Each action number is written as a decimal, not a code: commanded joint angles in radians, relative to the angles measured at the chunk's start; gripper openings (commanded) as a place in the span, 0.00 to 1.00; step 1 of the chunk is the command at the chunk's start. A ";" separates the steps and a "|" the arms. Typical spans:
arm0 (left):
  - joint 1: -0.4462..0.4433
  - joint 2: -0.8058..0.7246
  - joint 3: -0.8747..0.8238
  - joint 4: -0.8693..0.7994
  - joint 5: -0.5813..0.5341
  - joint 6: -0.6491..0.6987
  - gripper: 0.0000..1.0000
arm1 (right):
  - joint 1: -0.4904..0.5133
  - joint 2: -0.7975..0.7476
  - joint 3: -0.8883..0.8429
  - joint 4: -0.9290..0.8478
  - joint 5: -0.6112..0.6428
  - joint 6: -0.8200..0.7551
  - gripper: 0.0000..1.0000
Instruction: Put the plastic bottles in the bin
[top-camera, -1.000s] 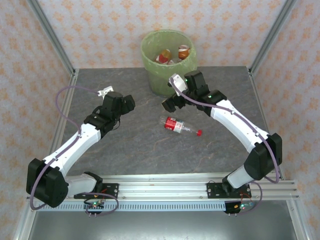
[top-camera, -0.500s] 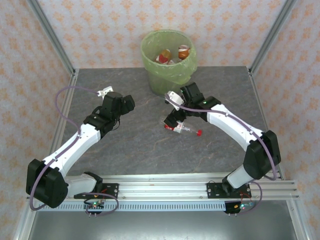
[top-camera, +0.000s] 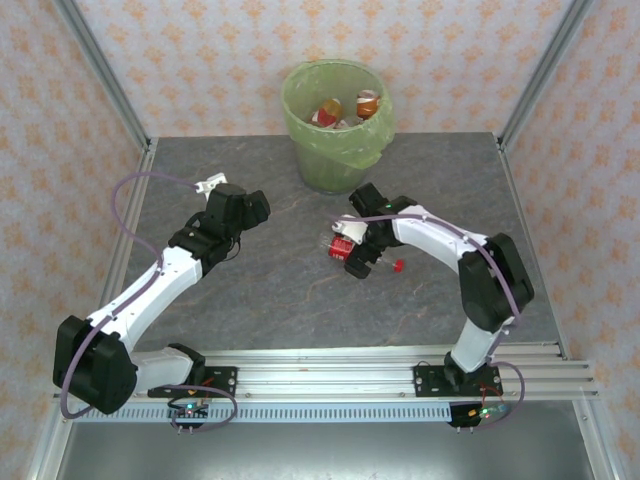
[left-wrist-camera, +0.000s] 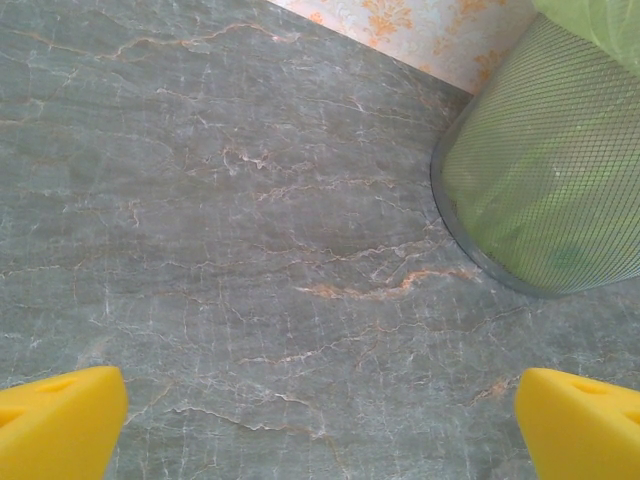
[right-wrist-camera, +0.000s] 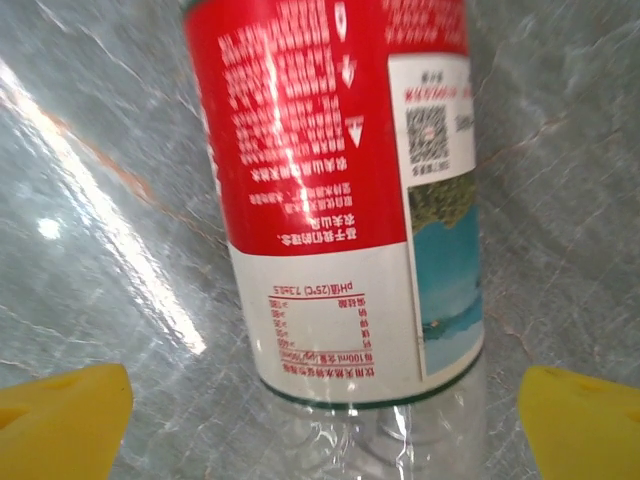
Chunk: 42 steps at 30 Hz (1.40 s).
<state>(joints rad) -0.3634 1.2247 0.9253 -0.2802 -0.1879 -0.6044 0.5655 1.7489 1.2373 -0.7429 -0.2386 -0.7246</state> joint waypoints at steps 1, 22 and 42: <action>0.012 0.002 0.004 -0.028 -0.035 -0.011 1.00 | -0.009 0.037 0.019 -0.035 0.085 -0.045 0.99; 0.012 0.025 0.017 -0.033 -0.032 -0.018 1.00 | 0.016 0.200 0.062 0.112 0.040 -0.039 0.85; 0.012 0.061 0.047 -0.030 -0.014 -0.019 1.00 | 0.017 0.122 0.024 0.171 0.064 -0.072 0.53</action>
<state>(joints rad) -0.3634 1.2766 0.9352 -0.2958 -0.1902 -0.6052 0.5819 1.9091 1.2716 -0.6041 -0.1970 -0.7971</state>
